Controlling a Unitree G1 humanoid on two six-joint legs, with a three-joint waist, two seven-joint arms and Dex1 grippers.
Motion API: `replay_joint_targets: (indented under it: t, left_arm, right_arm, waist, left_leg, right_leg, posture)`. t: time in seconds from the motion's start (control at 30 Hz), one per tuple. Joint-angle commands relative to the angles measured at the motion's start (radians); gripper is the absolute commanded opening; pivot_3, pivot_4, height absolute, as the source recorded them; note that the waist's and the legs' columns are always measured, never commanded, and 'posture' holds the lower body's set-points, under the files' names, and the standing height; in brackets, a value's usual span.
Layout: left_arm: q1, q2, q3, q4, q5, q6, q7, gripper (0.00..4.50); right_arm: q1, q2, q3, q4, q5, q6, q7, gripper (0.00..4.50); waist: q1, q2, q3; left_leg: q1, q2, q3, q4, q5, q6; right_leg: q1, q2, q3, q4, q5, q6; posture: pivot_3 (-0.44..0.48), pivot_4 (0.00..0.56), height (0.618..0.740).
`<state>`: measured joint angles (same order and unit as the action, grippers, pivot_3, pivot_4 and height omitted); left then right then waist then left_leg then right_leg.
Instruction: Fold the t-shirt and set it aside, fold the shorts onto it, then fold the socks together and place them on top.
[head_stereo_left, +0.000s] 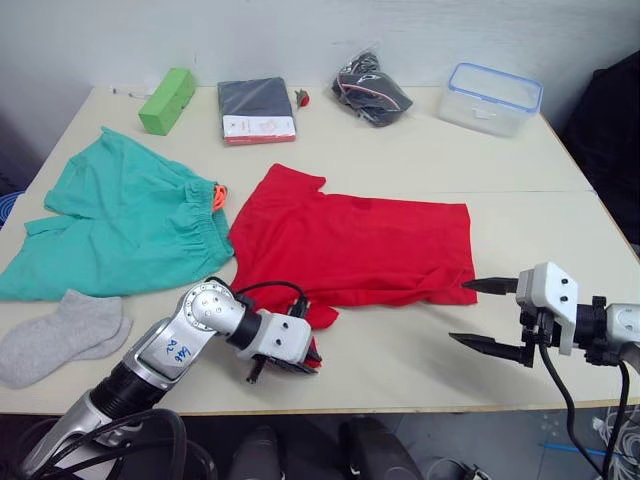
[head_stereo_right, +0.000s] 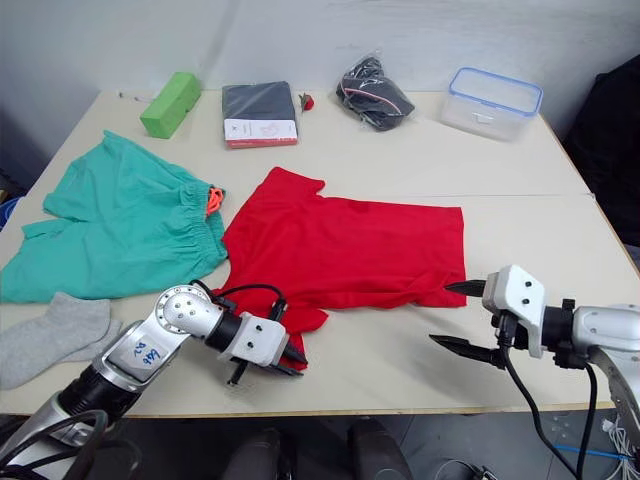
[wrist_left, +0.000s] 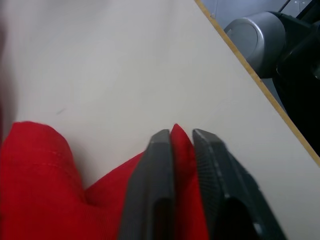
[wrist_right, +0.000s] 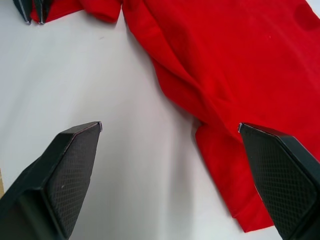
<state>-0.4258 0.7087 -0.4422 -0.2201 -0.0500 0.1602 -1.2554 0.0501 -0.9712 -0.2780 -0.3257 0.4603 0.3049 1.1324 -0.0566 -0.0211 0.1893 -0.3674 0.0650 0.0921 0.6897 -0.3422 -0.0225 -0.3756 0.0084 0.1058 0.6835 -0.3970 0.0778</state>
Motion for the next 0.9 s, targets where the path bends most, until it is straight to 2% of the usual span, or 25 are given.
replay_joint_targets:
  t: [0.03, 0.17, 0.37, 0.63, 0.73, 0.9]
  left_arm:
    - [0.005, 0.029, 0.011, 0.026, 0.013, -0.006, -0.018, 0.03]
    - [0.033, 0.071, 0.041, 0.004, -0.033, 0.001, -0.056, 0.03]
    - [0.096, 0.139, 0.096, -0.032, -0.081, -0.010, -0.081, 0.03]
    - [0.142, 0.160, 0.147, -0.086, -0.128, 0.032, -0.069, 0.03]
    - [0.141, 0.161, 0.152, -0.088, -0.124, 0.037, -0.059, 0.00]
    - [0.157, 0.172, 0.164, -0.092, -0.129, 0.039, -0.051, 0.00]
  right_arm:
    - [-0.027, 0.000, 0.010, 0.032, -0.023, -0.038, 0.009, 4.50]
    - [-0.098, -0.006, 0.050, 0.120, -0.075, -0.095, 0.023, 4.50]
    - [-0.283, -0.017, 0.178, 0.343, -0.250, -0.304, 0.044, 4.50]
    - [-0.562, 0.032, 0.330, 0.657, -0.399, -0.542, 0.076, 4.50]
    - [-0.621, 0.052, 0.361, 0.726, -0.419, -0.590, 0.094, 3.89]
    - [-0.650, 0.067, 0.389, 0.774, -0.435, -0.637, 0.119, 2.08]
  waist:
    - [-0.001, 0.000, 0.000]
    - [-0.008, 0.000, 0.000]
    - [-0.022, 0.000, 0.000]
    - [-0.030, 0.000, 0.000]
    - [-0.029, 0.000, 0.000]
    - [-0.028, 0.000, 0.000]
  left_leg:
    - [0.000, 0.000, 0.000, 0.000, 0.000, 0.000]
    - [0.001, 0.000, 0.000, 0.000, 0.000, 0.000]
    - [0.002, 0.000, 0.000, 0.001, 0.000, 0.000]
    - [0.002, 0.001, 0.001, 0.002, 0.000, 0.000]
    - [0.002, 0.001, 0.000, 0.002, 0.000, 0.000]
    - [0.001, 0.001, 0.000, 0.004, 0.000, 0.000]
  right_leg:
    - [0.000, 0.000, 0.000, 0.000, 0.000, 0.000]
    - [0.000, 0.000, 0.000, 0.001, 0.000, 0.000]
    - [0.000, 0.000, 0.000, 0.003, 0.000, 0.000]
    - [-0.001, 0.000, 0.001, 0.005, 0.000, -0.001]
    - [-0.001, 0.000, 0.000, 0.006, 0.000, -0.001]
    - [-0.001, -0.001, -0.001, 0.006, 0.000, -0.001]
  posture:
    - [0.000, 0.150, 0.740]
    - [0.000, 0.150, 0.740]
    - [0.000, 0.150, 0.740]
    - [0.000, 0.150, 0.740]
    - [0.000, 0.150, 0.740]
    - [0.000, 0.150, 0.740]
